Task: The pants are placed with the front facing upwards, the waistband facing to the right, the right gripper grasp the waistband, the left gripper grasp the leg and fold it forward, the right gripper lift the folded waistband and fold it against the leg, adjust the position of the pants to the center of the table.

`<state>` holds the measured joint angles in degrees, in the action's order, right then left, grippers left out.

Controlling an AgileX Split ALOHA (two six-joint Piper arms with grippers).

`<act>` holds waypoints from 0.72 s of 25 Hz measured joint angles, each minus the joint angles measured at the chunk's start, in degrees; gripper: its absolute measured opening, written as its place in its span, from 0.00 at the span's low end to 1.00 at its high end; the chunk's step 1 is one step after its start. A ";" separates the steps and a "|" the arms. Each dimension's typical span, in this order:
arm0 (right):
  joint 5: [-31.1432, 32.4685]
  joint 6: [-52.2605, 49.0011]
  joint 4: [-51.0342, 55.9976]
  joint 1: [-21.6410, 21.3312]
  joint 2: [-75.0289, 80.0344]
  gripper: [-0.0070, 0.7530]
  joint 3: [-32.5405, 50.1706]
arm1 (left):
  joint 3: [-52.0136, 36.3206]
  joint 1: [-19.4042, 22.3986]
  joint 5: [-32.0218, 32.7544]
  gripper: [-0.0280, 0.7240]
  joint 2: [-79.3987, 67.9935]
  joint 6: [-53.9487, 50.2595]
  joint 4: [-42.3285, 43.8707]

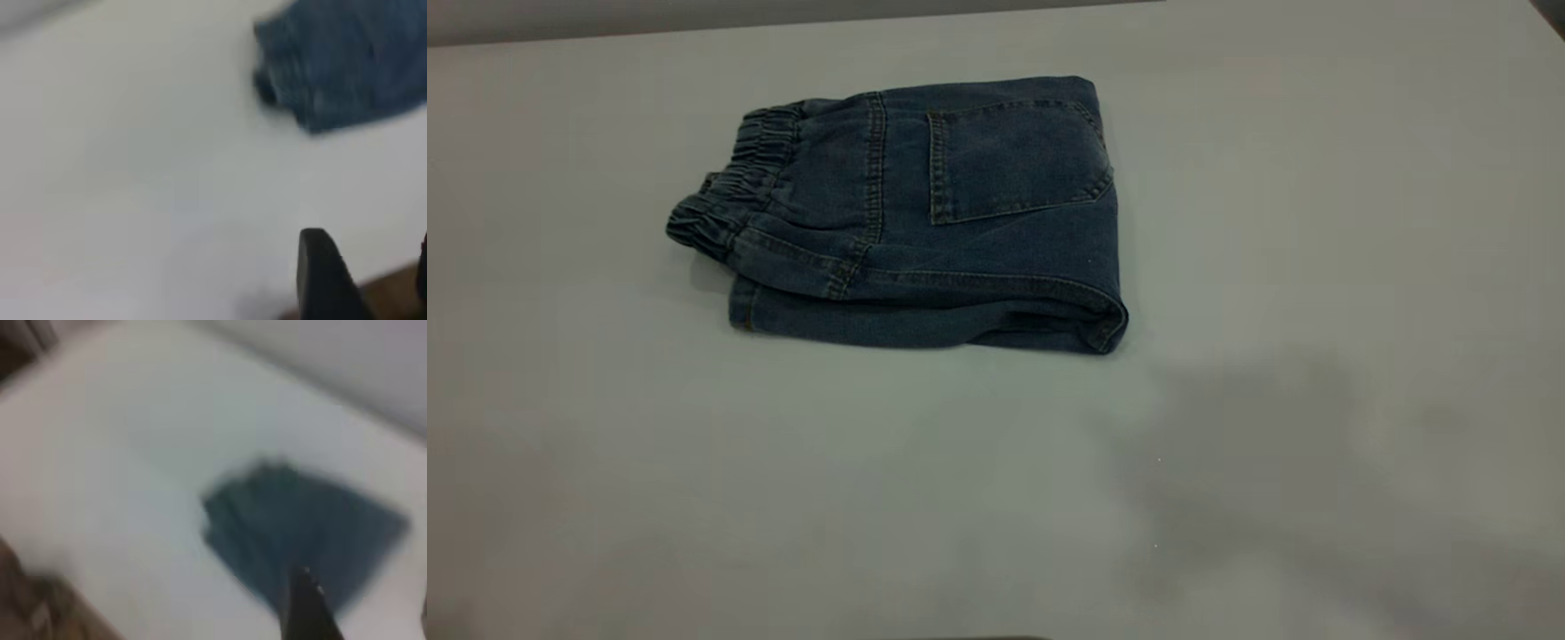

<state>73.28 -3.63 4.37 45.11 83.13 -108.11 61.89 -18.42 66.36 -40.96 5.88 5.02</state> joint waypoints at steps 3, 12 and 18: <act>-0.26 -3.08 -3.29 0.00 -10.14 0.46 23.21 | -15.80 0.00 0.00 0.44 7.71 -1.56 0.17; -1.52 -5.84 -9.78 0.00 -30.61 0.46 55.19 | -28.11 0.00 -0.14 0.44 22.70 -5.08 -1.87; -7.31 -8.64 -11.42 0.00 -47.01 0.46 71.39 | -30.45 0.00 -0.50 0.44 28.87 -5.88 -2.73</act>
<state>65.97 -12.27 -7.05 45.11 36.12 -36.72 31.44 -18.42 65.86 -12.10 0.00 2.29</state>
